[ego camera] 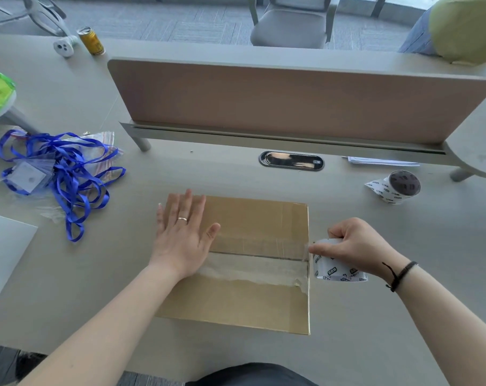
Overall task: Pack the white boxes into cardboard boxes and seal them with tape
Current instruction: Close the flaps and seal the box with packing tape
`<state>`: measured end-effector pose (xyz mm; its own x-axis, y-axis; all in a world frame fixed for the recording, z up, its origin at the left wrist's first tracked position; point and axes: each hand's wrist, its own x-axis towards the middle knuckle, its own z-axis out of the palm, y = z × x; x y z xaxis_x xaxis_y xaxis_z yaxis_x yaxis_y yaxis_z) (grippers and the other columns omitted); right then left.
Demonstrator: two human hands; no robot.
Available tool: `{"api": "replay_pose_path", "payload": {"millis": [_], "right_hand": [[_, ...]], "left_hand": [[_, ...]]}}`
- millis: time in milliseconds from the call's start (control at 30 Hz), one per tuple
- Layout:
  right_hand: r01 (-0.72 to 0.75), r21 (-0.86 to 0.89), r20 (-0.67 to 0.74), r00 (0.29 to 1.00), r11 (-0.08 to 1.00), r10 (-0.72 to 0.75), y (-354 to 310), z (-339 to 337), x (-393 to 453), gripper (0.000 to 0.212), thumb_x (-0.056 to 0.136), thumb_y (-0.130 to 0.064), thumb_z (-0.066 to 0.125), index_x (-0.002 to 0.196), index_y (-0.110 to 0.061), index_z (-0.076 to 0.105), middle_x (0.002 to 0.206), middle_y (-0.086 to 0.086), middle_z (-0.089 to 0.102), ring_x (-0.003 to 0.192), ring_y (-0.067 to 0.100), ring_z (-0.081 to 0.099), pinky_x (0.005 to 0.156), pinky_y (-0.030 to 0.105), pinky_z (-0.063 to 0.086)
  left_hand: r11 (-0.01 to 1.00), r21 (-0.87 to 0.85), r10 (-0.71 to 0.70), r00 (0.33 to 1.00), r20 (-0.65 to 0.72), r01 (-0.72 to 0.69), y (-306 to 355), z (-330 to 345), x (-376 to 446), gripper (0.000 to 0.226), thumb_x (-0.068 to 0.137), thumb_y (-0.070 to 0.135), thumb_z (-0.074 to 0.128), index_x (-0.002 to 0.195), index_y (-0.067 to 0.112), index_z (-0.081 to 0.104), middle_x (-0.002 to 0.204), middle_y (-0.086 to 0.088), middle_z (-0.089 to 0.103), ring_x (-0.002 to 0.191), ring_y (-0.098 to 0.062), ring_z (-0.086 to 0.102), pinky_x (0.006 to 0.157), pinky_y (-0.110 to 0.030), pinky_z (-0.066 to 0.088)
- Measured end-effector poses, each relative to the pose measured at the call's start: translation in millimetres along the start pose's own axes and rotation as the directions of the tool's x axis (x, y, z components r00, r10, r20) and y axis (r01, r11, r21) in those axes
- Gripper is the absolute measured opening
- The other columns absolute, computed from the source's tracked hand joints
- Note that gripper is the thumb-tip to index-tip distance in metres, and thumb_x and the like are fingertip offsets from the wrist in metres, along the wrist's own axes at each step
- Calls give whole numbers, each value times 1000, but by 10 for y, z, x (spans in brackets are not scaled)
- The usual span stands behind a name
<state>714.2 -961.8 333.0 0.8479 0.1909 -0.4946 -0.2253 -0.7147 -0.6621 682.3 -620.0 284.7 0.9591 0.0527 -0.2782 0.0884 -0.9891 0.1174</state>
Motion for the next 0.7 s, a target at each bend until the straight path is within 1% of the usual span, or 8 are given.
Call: {"api": "replay_pose_path", "payload": {"millis": [100,167,300,400,600,700], "right_hand": [[-6,0,6,1000,1000,6,29,13,1,71,71,-33,88,56,-22,20,57,-3,21,54,18,23,53,31,16],[-10,-6,4,1000,1000,10,40,22,10,70,71,-33,87,56,-22,20,58,-4,21,55,18,23,53,31,16],[-12,-32,-9,1000,999,12,57,54,37,70,70,-34,86,54,-21,19,56,-6,19,55,17,21,54,32,15],[-6,-42,-14,1000,999,6,83,80,54,71,69,-36,86,55,-21,18,56,-6,18,55,16,20,55,32,14],[-7,-56,-14,1000,998,6,165,147,101,74,67,-42,87,57,-20,17,56,-7,16,56,16,18,55,33,13],[-9,-60,-26,1000,998,7,191,168,121,73,68,-41,86,57,-20,17,58,-6,16,58,17,17,54,33,12]], "left_hand": [[995,29,95,995,38,-96,220,48,-124,86,82,77,-22,154,29,-26,158,6,-40,143,-16,-41,119,-49,-22],[991,40,125,991,55,-127,324,95,-164,88,80,79,-25,152,28,-31,157,7,-42,142,-15,-43,120,-50,-21],[989,64,129,989,67,-133,375,153,-167,92,81,81,-21,152,24,-31,158,6,-41,143,-16,-42,121,-51,-19],[988,66,132,989,65,-137,378,161,-165,92,83,82,-17,153,24,-30,159,5,-39,145,-18,-39,121,-51,-17],[991,50,122,991,46,-124,383,166,-166,80,86,76,-20,152,32,-30,159,7,-38,147,-17,-36,122,-50,-17],[993,42,112,993,48,-114,392,163,-156,74,90,73,-12,151,35,-29,161,7,-36,147,-18,-36,121,-49,-19]]}}
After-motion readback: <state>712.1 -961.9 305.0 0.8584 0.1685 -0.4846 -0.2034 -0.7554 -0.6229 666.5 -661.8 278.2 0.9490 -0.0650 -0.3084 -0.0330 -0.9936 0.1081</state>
